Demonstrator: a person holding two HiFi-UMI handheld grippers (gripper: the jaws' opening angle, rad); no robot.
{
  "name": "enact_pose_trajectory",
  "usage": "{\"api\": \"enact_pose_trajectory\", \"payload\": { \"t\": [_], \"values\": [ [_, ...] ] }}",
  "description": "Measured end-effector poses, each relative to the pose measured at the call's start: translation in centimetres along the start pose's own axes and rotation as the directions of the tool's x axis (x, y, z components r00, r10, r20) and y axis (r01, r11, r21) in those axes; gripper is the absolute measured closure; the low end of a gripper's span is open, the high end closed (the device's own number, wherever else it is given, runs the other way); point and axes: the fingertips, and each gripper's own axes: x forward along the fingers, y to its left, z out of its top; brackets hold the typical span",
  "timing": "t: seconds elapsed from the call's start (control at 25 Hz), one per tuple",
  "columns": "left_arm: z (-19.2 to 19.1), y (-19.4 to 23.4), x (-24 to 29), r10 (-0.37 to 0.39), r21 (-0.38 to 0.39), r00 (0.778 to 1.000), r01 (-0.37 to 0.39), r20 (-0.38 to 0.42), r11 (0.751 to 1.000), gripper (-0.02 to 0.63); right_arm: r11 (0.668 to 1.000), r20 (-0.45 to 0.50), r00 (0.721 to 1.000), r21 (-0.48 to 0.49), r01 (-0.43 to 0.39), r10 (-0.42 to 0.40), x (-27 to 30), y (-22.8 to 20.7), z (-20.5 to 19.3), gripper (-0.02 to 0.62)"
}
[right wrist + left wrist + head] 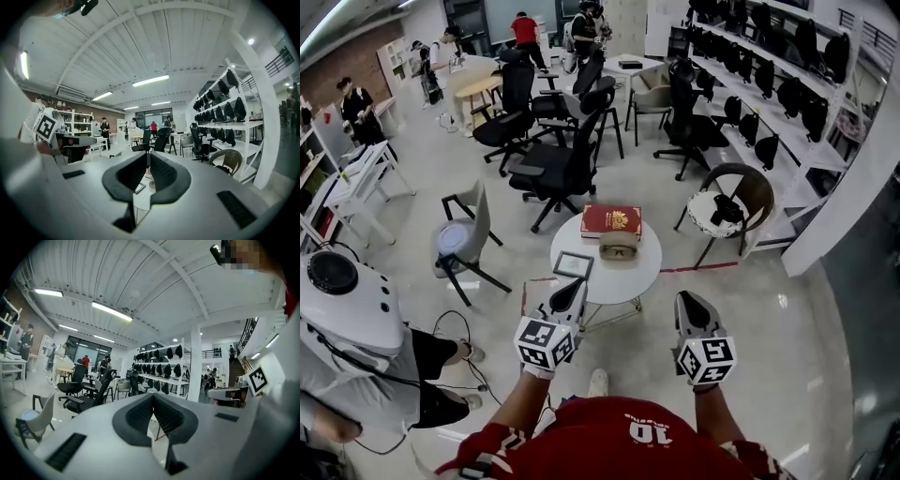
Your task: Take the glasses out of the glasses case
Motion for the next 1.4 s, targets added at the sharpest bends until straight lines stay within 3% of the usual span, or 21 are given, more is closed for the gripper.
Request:
{"api": "enact_pose_trajectory", "payload": {
  "t": [0.76, 1.4],
  "values": [
    [-0.1, 10.1, 7.1, -0.030, -0.039, 1.000, 0.030, -0.003, 0.999, 0.597, 1.000, -0.013, 1.000, -0.018, 0.004, -0.004, 12.3, 0.3, 0.8, 0.560],
    [-1.6, 13.5, 10.2, -0.061, -0.071, 0.998, 0.060, -0.019, 0.996, 0.597, 0.999, -0.059, 0.998, -0.036, 0.029, -0.031, 15.5, 0.1, -0.5, 0.560]
  ]
}}
